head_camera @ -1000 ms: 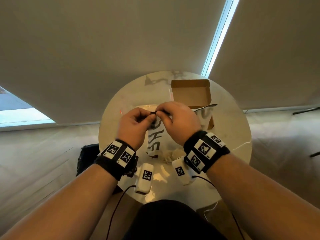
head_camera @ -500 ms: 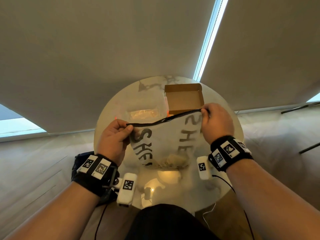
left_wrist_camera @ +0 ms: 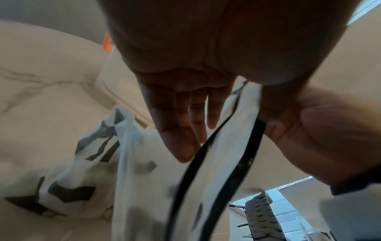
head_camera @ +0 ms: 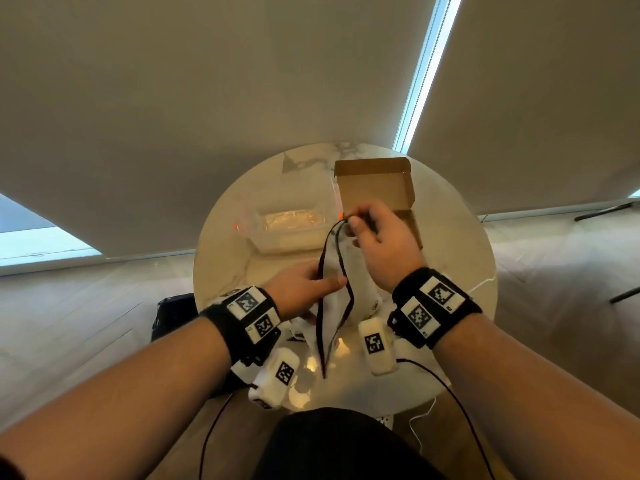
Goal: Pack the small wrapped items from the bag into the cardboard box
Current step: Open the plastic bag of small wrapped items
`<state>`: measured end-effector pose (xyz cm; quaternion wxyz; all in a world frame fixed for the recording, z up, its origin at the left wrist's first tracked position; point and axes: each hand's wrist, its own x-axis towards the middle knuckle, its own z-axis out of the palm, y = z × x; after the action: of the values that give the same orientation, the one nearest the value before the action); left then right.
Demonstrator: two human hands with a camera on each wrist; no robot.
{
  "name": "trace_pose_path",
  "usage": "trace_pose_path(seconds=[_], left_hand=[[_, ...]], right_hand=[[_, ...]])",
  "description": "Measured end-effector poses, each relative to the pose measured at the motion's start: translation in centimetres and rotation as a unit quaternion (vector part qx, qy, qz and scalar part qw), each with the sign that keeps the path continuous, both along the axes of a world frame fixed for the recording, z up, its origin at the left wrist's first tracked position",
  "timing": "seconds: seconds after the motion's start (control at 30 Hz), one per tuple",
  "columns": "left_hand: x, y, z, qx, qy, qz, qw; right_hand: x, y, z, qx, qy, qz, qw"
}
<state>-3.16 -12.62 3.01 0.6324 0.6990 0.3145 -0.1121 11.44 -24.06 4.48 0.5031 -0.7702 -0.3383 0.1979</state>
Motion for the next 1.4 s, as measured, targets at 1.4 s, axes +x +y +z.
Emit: trace_pose_path(seconds=[1.4], left_hand=[[-0.5, -2.3, -7.5, -0.198, 0.052, 0.374, 0.904]], right_hand=[[2.1, -7.6, -6.6, -0.408, 0.007, 0.054, 0.911]])
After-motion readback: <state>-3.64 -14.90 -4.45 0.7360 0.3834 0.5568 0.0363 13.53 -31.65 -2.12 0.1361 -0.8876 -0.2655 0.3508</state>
